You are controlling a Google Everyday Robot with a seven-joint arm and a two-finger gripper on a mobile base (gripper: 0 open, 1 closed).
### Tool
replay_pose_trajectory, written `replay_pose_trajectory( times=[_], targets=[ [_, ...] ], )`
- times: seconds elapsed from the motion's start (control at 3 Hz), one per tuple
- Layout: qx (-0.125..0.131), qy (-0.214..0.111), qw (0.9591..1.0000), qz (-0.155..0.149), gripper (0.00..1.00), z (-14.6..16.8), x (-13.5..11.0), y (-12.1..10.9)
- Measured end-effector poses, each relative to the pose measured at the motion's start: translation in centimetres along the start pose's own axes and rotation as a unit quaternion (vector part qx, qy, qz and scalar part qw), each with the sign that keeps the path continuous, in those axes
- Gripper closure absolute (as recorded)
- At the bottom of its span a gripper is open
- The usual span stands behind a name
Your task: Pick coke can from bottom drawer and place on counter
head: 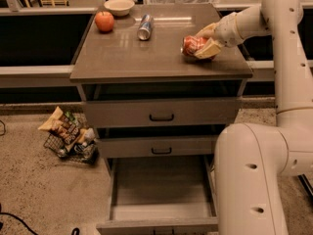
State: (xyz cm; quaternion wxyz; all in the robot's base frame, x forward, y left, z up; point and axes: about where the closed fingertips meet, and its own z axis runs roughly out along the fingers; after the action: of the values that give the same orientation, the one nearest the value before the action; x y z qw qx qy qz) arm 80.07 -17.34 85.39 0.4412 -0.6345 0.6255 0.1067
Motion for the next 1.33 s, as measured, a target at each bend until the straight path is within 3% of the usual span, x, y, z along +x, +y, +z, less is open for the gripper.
replay_pose_trajectory(
  times=[0.67, 1.0, 1.33],
  targets=[
    [0.013, 0.002, 0.9999, 0.010, 0.17, -0.9, 0.3, -0.5],
    [0.014, 0.003, 0.9998, 0.011, 0.00, -1.0, 0.2, -0.5],
    [0.026, -0.002, 0.9996, 0.010, 0.00, -2.0, -0.1, -1.0]
  ],
)
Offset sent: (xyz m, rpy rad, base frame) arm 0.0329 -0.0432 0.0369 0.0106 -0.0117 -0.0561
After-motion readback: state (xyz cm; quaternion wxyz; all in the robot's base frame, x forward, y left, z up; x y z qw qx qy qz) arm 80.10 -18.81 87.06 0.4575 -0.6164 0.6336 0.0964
